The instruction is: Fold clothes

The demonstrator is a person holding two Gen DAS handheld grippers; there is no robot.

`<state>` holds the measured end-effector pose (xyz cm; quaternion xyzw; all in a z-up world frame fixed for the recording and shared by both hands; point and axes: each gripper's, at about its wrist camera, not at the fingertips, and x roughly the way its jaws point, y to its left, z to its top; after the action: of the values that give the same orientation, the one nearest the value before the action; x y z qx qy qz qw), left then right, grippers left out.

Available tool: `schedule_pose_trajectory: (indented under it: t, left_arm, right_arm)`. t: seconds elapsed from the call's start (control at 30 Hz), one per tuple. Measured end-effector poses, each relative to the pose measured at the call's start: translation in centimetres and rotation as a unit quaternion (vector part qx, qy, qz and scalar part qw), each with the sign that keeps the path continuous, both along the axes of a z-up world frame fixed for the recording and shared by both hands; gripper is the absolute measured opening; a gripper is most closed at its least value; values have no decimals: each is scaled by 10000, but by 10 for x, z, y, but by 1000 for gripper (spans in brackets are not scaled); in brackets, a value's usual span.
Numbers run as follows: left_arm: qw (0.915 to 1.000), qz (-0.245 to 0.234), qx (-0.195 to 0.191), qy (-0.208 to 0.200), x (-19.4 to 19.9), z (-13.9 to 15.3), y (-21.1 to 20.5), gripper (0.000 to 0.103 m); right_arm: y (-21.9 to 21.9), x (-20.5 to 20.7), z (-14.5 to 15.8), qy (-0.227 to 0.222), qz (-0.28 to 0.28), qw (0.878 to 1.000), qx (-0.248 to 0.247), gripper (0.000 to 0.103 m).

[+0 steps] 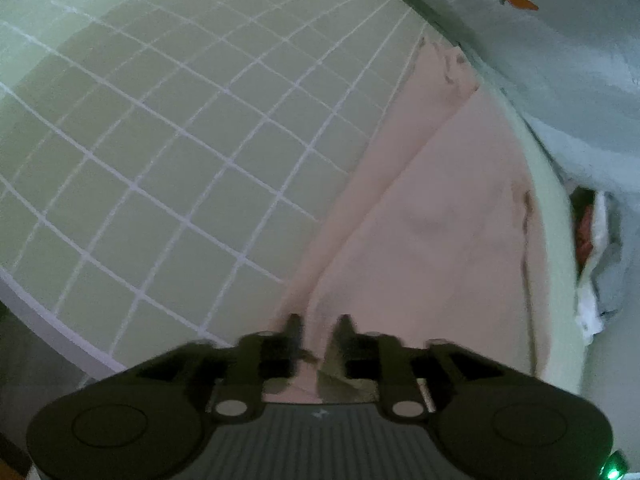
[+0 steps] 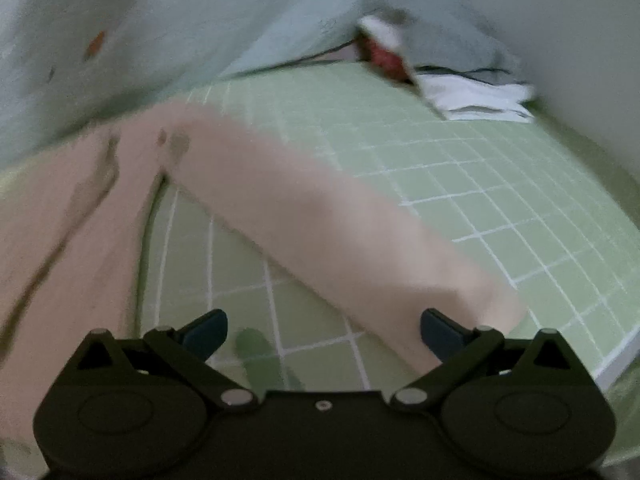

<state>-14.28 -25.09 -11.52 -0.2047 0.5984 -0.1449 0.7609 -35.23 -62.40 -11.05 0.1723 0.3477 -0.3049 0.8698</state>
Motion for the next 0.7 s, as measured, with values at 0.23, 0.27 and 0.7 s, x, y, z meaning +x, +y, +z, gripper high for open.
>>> schedule_pose_trajectory:
  t: [0.23, 0.27, 0.7]
  left_arm:
    - [9988, -375, 272, -131, 6, 4, -30, 75]
    - [9987, -398, 293, -136, 7, 4, -31, 76]
    - [9963, -313, 721, -333, 14, 12, -42, 79]
  right_arm:
    - [-22, -10, 1, -50, -705, 9975, 32, 103]
    - [-24, -11, -1, -12, -804, 9968, 43, 103]
    - [-44, -10, -8, 343, -1128, 9930, 39, 103]
